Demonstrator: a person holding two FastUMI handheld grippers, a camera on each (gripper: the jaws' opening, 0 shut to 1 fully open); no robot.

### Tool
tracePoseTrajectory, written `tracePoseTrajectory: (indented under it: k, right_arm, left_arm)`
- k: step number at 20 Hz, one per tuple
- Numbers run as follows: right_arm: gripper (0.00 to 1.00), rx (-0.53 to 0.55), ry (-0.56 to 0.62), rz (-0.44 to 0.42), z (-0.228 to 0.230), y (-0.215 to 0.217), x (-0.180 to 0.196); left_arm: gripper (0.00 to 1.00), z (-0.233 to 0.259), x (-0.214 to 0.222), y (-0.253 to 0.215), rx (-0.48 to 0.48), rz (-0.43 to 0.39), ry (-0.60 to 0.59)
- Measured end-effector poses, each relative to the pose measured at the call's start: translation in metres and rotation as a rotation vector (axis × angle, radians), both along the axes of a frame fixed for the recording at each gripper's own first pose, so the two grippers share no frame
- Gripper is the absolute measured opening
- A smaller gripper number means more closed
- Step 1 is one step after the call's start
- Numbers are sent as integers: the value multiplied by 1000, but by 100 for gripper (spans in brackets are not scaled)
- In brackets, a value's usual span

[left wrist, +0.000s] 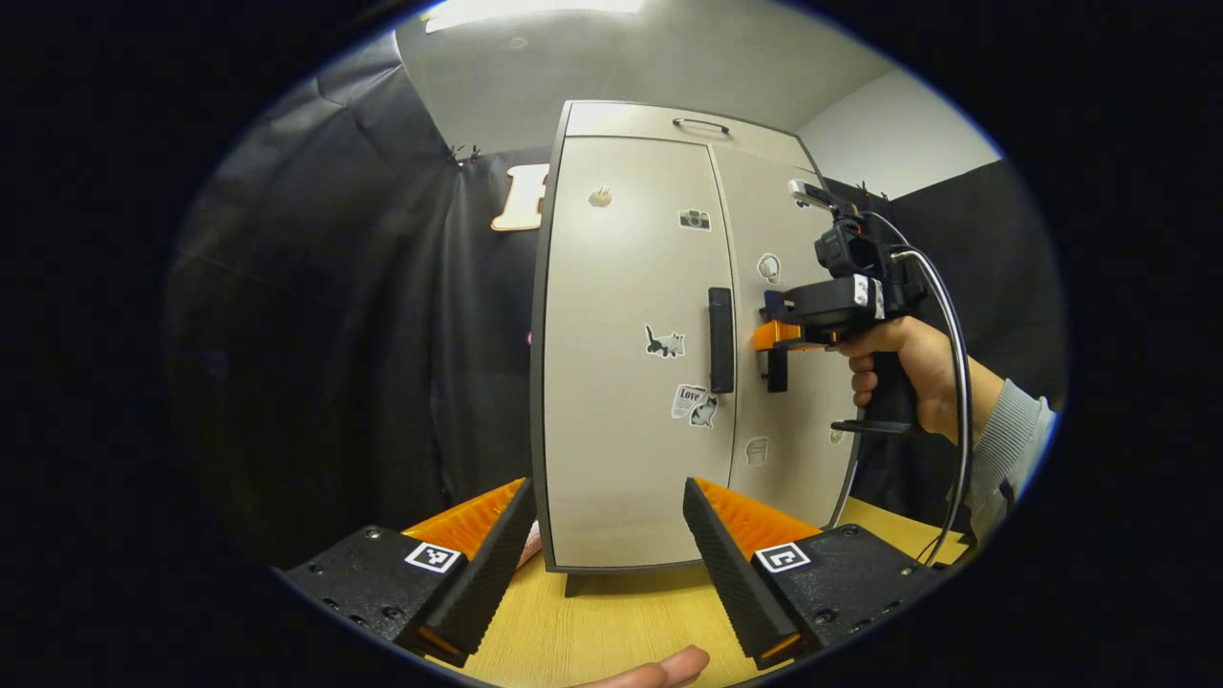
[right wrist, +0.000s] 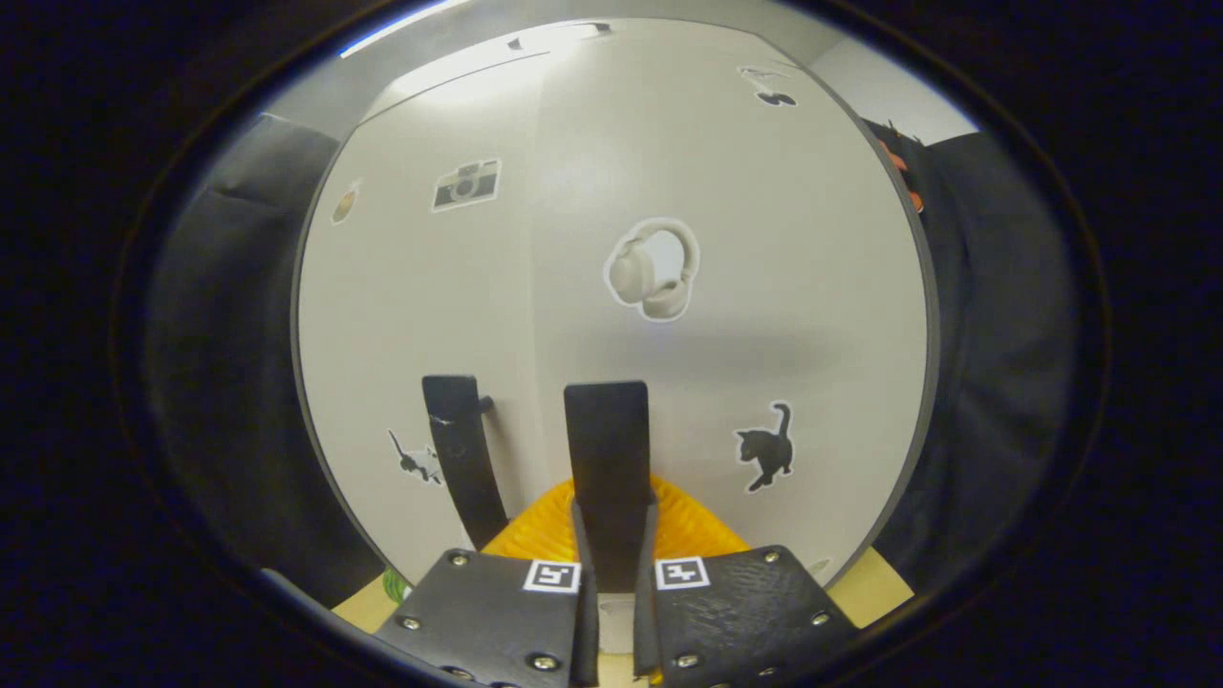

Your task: Open the right door of the double-door shoe cabinet with the right hand, and open the left door with the left hand.

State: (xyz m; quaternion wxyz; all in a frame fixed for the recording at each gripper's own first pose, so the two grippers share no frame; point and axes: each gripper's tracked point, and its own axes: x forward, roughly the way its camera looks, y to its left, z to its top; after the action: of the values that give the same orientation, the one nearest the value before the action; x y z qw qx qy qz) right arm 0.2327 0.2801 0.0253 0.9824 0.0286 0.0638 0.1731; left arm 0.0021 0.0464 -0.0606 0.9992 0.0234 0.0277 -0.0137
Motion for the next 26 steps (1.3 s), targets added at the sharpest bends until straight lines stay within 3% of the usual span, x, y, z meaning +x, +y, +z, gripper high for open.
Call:
tracePoseTrajectory:
  k: [7, 9, 19, 26]
  right_arm:
    - [14, 5, 19, 77, 4, -13, -16]
    - [14, 6, 13, 82, 7, -18, -20]
    - [14, 34, 22, 121, 11, -38, -32]
    - [14, 37, 12, 136, 16, -55, -38]
  left_arm:
    - [96, 5, -20, 1, -22, 19, 0]
    - [93, 4, -21, -5, -36, 12, 5]
    - [96, 1, -30, -38, -17, -49, 6]
    - [96, -12, -23, -38, -30, -51, 45]
